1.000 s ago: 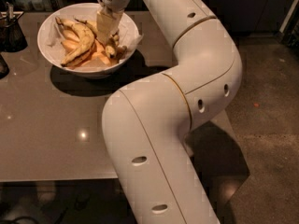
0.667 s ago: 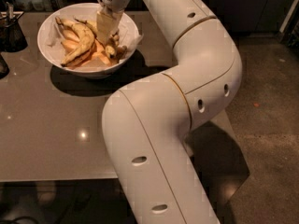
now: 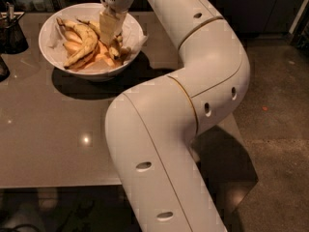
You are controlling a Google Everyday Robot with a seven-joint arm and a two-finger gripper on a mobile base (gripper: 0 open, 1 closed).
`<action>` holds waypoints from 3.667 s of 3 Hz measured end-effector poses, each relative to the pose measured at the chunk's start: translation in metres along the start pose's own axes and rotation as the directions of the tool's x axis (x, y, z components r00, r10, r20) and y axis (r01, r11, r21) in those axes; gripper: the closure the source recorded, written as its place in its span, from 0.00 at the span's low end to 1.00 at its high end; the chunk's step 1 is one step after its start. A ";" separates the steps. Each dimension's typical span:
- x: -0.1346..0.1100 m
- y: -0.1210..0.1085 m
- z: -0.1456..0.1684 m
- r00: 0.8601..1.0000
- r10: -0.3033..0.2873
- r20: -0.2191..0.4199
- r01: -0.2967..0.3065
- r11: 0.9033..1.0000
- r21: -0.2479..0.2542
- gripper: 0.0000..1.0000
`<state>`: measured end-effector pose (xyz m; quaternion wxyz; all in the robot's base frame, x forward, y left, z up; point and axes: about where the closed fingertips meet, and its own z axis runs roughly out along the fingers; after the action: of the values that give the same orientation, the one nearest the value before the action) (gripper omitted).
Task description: Pick banana from white bowl
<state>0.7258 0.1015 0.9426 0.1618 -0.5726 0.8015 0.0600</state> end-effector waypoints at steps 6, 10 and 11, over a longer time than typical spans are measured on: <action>-0.022 -0.003 0.034 0.980 0.138 0.142 -0.123 0.986 -0.110 0.00; -0.030 -0.006 0.014 0.976 0.137 0.168 -0.125 0.989 -0.083 0.89; -0.038 -0.011 0.011 0.978 0.073 0.194 -0.065 0.997 -0.047 1.00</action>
Offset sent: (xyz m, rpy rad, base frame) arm 0.0000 0.0000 0.0051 0.0000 0.0000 0.0000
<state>0.7487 0.1346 0.9459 0.2258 -0.5390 0.7997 0.1377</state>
